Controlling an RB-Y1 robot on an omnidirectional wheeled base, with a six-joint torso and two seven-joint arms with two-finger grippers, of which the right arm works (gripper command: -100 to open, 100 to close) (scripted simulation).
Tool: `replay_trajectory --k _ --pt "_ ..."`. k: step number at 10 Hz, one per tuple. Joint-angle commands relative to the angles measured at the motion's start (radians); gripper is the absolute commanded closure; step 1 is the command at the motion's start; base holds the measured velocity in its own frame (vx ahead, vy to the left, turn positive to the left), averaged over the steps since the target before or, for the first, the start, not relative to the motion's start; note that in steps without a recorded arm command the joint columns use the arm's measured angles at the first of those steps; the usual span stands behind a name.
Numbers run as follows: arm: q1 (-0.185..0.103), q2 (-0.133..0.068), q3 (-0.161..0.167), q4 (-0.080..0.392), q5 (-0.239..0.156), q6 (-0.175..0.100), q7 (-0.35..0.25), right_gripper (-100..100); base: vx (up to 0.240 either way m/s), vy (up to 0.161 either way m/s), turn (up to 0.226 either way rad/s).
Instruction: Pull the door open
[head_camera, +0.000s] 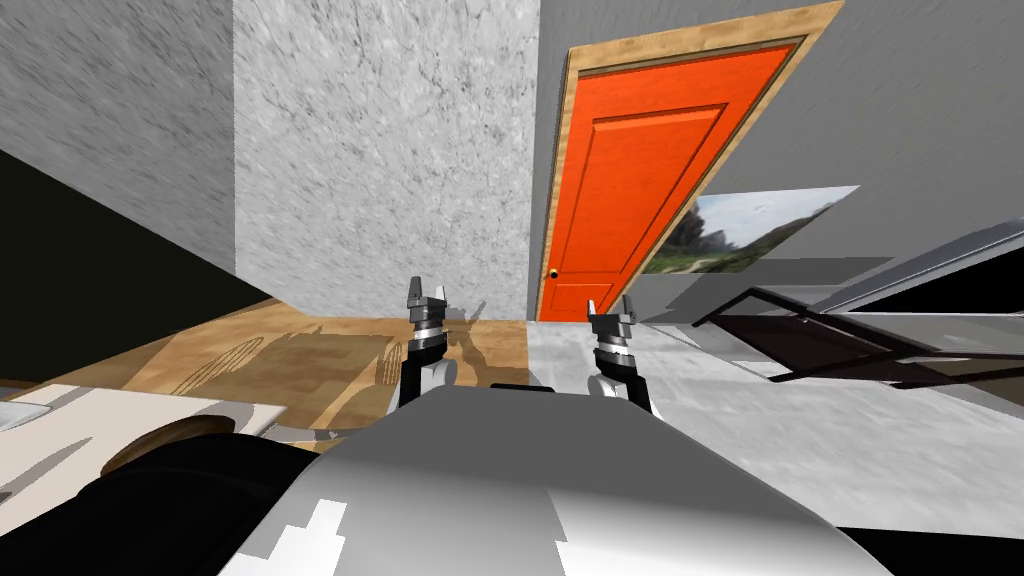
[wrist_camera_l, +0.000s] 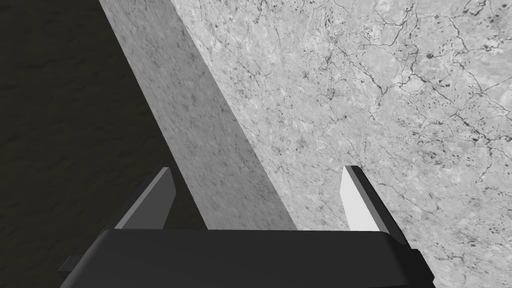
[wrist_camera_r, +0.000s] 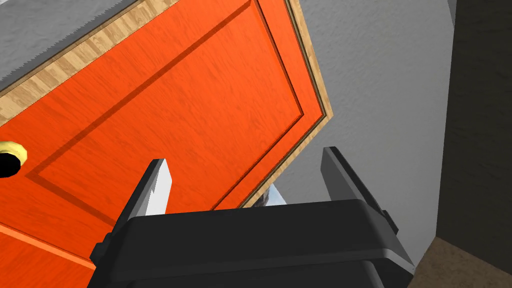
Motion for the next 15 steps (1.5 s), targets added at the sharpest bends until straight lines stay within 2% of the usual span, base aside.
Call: replay_trajectory --k 1,15 --pt "-0.006 -0.007 0.01 0.035 -0.023 -0.013 -0.033 -100 0.086 -0.015 0.075" --pt "-0.079 -0.068 0.088 0.35 -0.235 -0.112 -0.313 -100 0.093 -0.035 0.094"
